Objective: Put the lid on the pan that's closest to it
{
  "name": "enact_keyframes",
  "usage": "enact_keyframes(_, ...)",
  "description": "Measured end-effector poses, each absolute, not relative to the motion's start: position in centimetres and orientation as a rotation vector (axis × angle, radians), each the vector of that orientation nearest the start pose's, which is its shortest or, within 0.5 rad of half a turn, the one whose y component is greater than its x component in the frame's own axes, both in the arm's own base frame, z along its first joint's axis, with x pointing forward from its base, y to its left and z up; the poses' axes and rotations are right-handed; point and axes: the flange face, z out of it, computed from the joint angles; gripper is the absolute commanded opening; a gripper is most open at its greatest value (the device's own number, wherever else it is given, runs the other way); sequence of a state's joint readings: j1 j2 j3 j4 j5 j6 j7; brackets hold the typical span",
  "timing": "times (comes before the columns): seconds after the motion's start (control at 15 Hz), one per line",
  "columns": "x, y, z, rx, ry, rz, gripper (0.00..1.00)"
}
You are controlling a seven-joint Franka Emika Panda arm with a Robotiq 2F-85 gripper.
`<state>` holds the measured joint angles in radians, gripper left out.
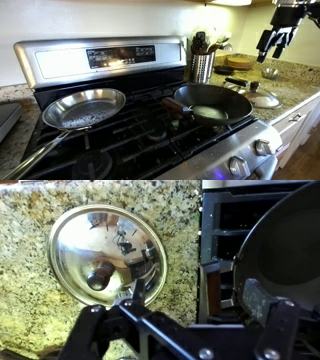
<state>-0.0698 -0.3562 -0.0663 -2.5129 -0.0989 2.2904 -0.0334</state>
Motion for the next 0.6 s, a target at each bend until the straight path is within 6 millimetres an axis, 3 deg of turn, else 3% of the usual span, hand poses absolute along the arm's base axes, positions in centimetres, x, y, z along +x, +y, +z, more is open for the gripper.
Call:
enact_keyframes(0.27, 42.9, -10.1, 40.3, -3.184, 0.097, -0.147, 1.0)
enact_keyframes(0.6, 43.1, -10.3, 40.2, -3.185, 0.099, -0.141, 1.0)
